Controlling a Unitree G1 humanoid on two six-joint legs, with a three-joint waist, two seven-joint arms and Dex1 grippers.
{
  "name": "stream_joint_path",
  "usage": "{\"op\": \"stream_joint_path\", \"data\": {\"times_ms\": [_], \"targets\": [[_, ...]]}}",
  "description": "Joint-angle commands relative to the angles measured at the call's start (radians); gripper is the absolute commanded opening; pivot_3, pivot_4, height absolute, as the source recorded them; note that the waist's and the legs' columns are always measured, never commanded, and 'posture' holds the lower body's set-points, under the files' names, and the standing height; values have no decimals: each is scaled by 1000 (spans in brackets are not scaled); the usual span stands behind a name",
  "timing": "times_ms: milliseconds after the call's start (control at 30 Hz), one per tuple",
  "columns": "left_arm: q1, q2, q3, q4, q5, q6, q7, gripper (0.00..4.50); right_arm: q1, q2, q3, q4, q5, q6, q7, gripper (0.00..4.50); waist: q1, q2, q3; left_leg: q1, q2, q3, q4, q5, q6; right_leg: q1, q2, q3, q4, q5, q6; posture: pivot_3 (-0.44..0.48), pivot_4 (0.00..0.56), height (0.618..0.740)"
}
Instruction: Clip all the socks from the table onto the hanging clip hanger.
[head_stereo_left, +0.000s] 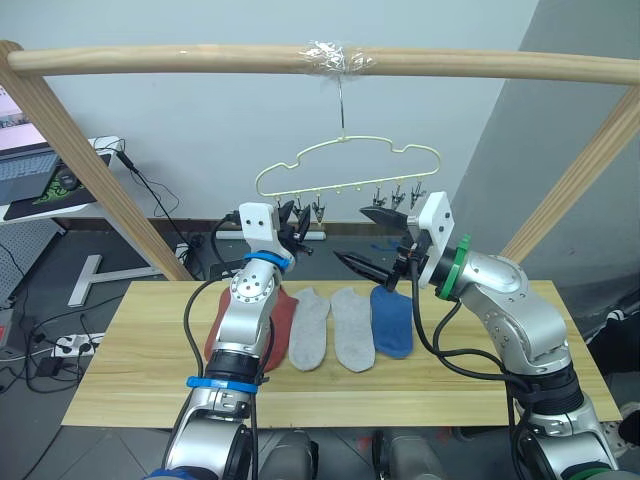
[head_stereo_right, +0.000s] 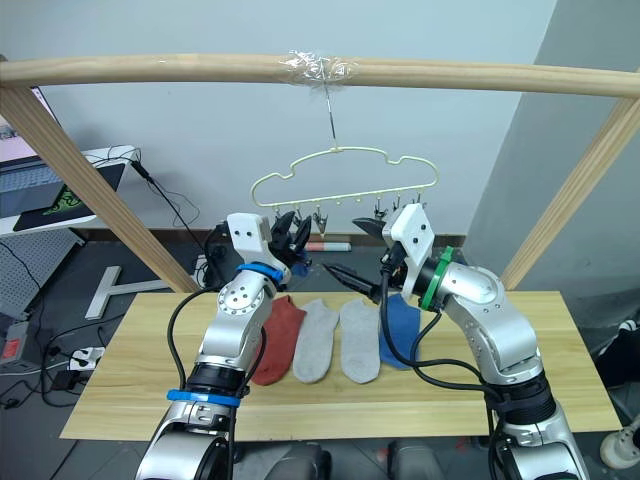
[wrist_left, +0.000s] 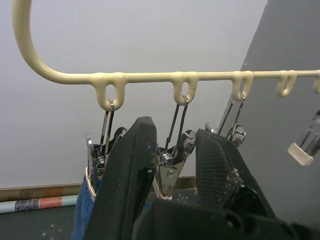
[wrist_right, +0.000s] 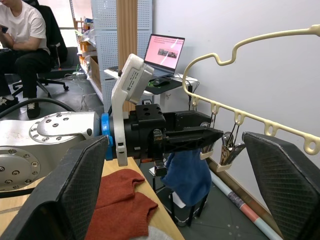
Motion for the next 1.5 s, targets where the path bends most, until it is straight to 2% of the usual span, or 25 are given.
{"op": "stream_joint_path", "data": {"times_ms": [33,200,333,433,800,900,1067,1167,1300,1400,1500], "targets": [[-17,4,5,-23,7,-19,9,1598,-7,-1,-11,-43,21,-3,-2,4500,0,0,0,0,0,0,0,0,0,0,0,0,0,0,0,-44,156,740],[-20,3,13,-19,-1,-19,10,1598,-8,-1,-11,-40,19,-5,-2,4500,-2,0,0,0,0,0,0,0,0,0,0,0,0,0,0,-44,158,740],[-21,-4,25,-19,-19,-10,11,509,-6,2,-10,-43,20,-3,-4,4500,-7,0,0,0,0,0,0,0,0,0,0,0,0,0,0,-44,158,740],[-22,-8,36,-21,-26,-2,16,74,2,3,-6,-50,20,-2,-5,4500,-8,0,0,0,0,0,0,0,0,0,0,0,0,0,0,-44,158,740],[-21,-9,35,-29,-42,17,-8,24,19,12,3,-40,13,-8,-15,4500,-16,0,0,0,0,0,0,0,0,0,0,0,0,0,0,-43,162,740],[0,2,32,-55,-59,39,-39,24,75,-3,61,-1,-59,-35,-25,4500,-17,0,0,0,0,0,0,0,0,0,0,0,0,0,0,-43,162,740],[25,14,33,-80,-81,64,-76,24,127,-36,133,154,-220,-128,-69,4500,-17,0,0,1,0,1,0,0,0,0,0,0,0,0,0,-39,165,740],[31,17,30,-90,-80,82,-79,24,135,-36,150,363,-315,-203,-124,4500,-18,0,0,1,0,1,1,0,0,1,0,0,1,0,0,-39,165,740],[34,10,27,-100,-76,87,-74,24,89,8,162,587,-378,-313,-153,4500,-19,0,0,2,0,1,1,0,0,1,0,0,2,0,-1,-39,165,740],[36,8,27,-107,-77,92,-72,24,69,30,156,657,-395,-347,-148,4500,-24,0,0,2,1,2,1,0,0,1,1,1,2,1,-1,-39,165,740],[56,12,5,-125,-60,90,-81,24,23,59,153,834,-433,-386,-183,4500,-21,0,0,2,1,2,1,0,0,1,1,1,2,1,-1,-21,167,740]]}}
